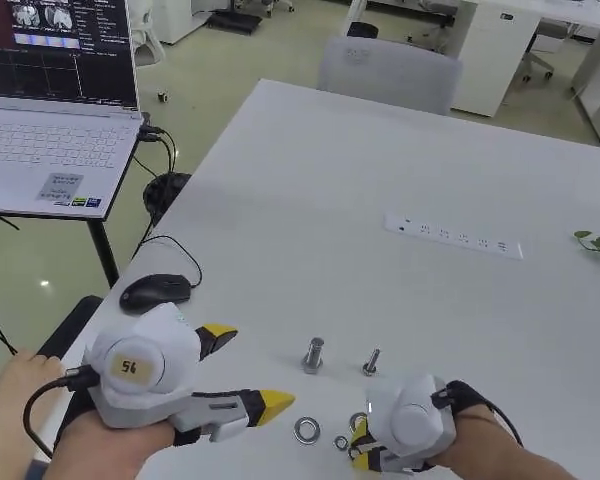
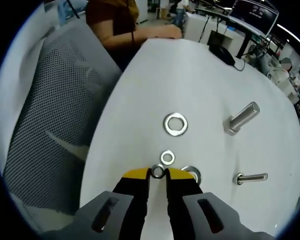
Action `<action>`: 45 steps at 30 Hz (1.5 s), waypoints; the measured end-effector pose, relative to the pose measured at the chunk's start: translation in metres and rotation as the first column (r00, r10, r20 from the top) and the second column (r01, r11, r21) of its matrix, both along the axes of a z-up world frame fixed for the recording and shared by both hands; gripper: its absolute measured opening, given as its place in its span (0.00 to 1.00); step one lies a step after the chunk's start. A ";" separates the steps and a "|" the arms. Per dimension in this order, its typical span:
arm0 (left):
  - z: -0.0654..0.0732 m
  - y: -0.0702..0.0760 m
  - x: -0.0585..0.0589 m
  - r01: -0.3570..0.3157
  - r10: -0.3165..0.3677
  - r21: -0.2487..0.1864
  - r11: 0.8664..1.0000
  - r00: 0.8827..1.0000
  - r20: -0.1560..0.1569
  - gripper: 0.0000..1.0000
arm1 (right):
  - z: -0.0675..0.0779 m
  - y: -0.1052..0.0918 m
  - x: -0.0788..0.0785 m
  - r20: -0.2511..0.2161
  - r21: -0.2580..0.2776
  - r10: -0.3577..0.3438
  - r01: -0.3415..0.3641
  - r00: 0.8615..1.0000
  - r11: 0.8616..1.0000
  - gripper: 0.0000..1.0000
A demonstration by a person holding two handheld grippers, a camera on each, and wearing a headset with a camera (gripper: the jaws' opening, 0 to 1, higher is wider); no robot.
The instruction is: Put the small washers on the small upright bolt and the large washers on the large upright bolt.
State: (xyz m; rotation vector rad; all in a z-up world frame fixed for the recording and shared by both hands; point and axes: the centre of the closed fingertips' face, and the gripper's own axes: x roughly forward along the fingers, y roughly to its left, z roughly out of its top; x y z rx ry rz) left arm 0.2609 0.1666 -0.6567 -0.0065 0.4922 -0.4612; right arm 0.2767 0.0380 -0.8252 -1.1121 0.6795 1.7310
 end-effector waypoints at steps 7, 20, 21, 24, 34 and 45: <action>0.000 0.001 -0.001 -0.006 0.006 -0.001 1.000 1.000 0.001 0.64 | -0.001 -0.001 0.001 -0.001 0.009 -0.020 0.020 1.000 1.000 0.14; 0.001 0.000 -0.002 -0.006 0.006 -0.002 1.000 1.000 0.001 0.64 | 0.000 -0.009 0.002 -0.013 0.001 -0.002 0.002 1.000 1.000 0.17; 0.001 0.000 -0.002 -0.006 0.006 -0.002 1.000 1.000 0.001 0.64 | -0.001 -0.009 0.002 -0.014 0.002 0.004 -0.004 1.000 1.000 0.17; 0.000 0.001 -0.002 -0.007 0.007 -0.003 1.000 1.000 0.000 0.64 | -0.001 -0.009 0.001 -0.008 -0.001 0.020 -0.020 1.000 1.000 0.17; 0.002 -0.003 -0.001 -0.001 0.001 -0.004 1.000 1.000 0.003 0.64 | -0.001 -0.010 0.001 -0.005 0.001 0.039 -0.039 0.999 0.999 0.15; 0.002 -0.003 -0.001 0.000 0.000 -0.003 1.000 1.000 0.002 0.64 | 0.000 -0.010 0.002 -0.014 0.011 -0.040 0.040 0.999 0.999 0.14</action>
